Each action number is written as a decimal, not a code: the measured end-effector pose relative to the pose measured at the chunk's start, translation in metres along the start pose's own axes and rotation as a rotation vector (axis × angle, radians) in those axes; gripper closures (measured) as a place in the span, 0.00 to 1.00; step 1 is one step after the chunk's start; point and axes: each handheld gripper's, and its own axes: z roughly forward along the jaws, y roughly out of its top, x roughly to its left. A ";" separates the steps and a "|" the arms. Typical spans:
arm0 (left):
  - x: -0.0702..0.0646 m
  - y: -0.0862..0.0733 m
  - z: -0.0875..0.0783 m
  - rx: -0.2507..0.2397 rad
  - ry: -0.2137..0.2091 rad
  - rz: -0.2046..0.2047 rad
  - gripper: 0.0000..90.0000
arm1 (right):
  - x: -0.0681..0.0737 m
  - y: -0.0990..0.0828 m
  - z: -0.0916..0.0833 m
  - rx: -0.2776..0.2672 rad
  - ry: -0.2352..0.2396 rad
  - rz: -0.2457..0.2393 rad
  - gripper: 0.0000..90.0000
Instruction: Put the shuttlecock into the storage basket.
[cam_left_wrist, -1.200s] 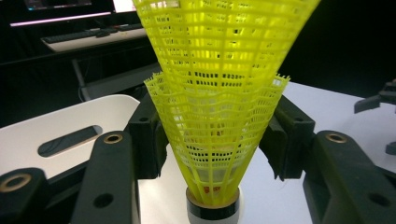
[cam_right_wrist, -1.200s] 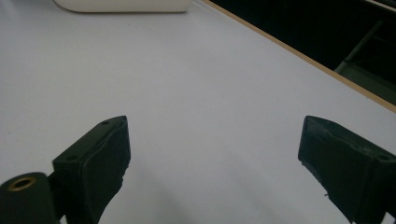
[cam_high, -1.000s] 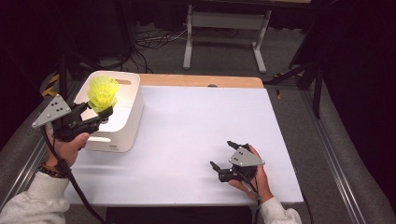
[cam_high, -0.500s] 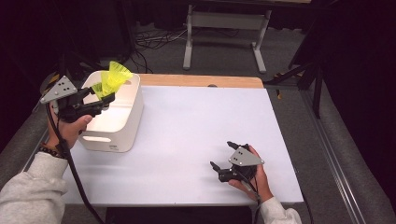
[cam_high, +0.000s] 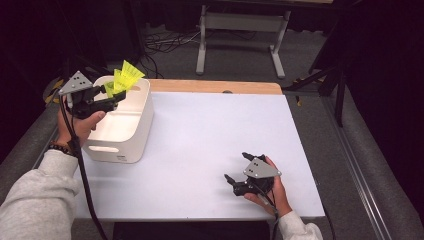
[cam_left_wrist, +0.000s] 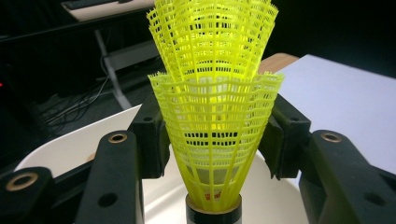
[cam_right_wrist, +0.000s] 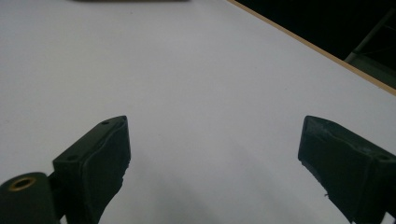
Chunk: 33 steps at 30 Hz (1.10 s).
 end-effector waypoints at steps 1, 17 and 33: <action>0.003 0.001 0.002 0.008 0.009 -0.006 0.56 | 0.000 0.000 0.000 0.000 0.002 -0.001 0.11; 0.028 -0.008 0.043 0.155 0.054 -0.089 0.56 | -0.002 -0.002 0.002 0.015 0.012 -0.004 0.11; 0.032 -0.016 0.080 0.340 0.092 -0.036 0.57 | -0.005 -0.003 0.004 0.016 0.024 0.002 0.11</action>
